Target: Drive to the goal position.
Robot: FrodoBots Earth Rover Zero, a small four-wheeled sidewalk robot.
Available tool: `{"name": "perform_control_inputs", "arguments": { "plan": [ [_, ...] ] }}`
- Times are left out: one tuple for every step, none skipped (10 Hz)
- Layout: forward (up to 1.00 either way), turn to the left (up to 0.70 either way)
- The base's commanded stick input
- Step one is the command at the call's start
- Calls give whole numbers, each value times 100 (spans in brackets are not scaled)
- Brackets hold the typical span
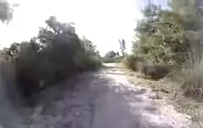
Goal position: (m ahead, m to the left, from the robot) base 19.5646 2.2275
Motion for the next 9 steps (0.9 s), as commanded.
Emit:
{"name": "perform_control_inputs", "arguments": {
  "plan": [
    [85,0],
    [85,0],
    [85,0],
    [85,0],
    [85,0],
    [85,0],
    [85,0],
    [85,0],
    [85,0]
  ]
}}
